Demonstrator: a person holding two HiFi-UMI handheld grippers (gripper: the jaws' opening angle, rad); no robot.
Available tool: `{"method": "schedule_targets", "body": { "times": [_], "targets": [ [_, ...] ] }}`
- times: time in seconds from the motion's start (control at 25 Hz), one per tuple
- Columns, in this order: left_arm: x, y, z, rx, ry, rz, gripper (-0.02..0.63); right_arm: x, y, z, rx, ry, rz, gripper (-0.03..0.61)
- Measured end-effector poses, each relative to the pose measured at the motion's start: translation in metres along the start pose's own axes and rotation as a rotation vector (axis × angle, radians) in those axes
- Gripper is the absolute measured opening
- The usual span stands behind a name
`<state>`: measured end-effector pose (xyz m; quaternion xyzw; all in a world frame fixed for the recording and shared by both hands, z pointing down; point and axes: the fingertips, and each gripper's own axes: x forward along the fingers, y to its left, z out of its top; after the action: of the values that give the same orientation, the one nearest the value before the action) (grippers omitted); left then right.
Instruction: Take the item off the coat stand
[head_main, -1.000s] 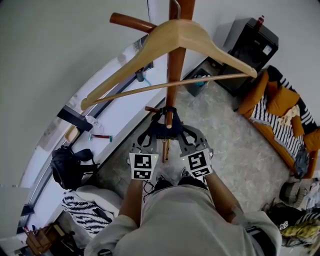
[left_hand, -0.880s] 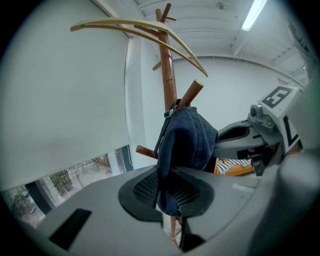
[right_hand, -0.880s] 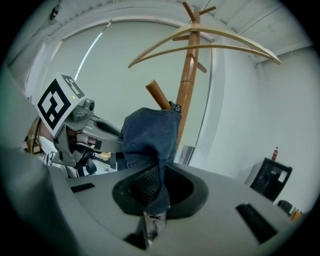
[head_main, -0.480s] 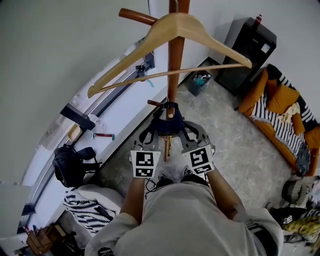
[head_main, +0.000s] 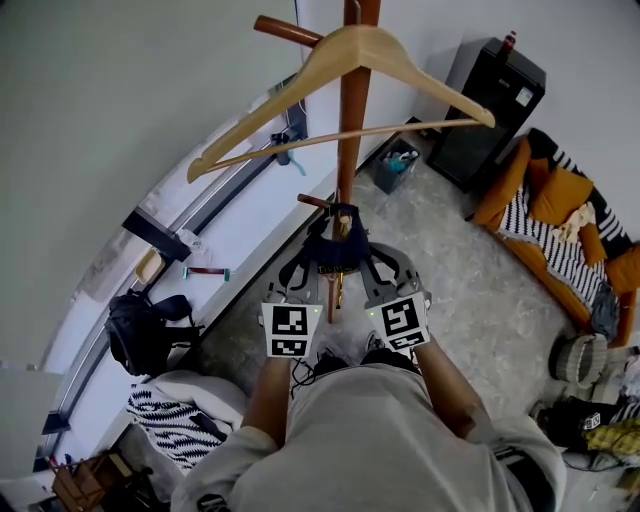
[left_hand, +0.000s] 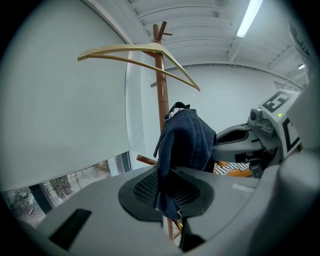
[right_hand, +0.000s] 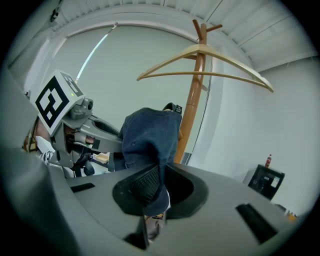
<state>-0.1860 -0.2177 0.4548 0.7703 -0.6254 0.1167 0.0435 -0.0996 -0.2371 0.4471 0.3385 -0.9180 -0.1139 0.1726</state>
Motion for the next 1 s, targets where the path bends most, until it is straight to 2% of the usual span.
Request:
{"method": "schedule_targets", "body": {
  "times": [0.28,0.6,0.76,1.0],
  "targets": [
    [-0.02,-0.008,-0.002,-0.016,-0.022,0.01,0.037,-0.017,0.014,0.003,-0.027,-0.02,0.008,0.023],
    [-0.042,-0.012,-0.006,-0.033,-0.018,0.086,0.037,-0.027,0.029,0.006,-0.058,-0.062,0.081,0.024],
    [-0.043,-0.029,-0.001,-0.037,-0.015,0.103,0.037,-0.041,0.019,0.001,-0.046,-0.074,0.094,0.024],
    [-0.025,-0.072,0.002,-0.026,0.007,0.059,0.037,-0.067,-0.011,-0.021,0.0,-0.048,0.062,0.023]
  ]
}}
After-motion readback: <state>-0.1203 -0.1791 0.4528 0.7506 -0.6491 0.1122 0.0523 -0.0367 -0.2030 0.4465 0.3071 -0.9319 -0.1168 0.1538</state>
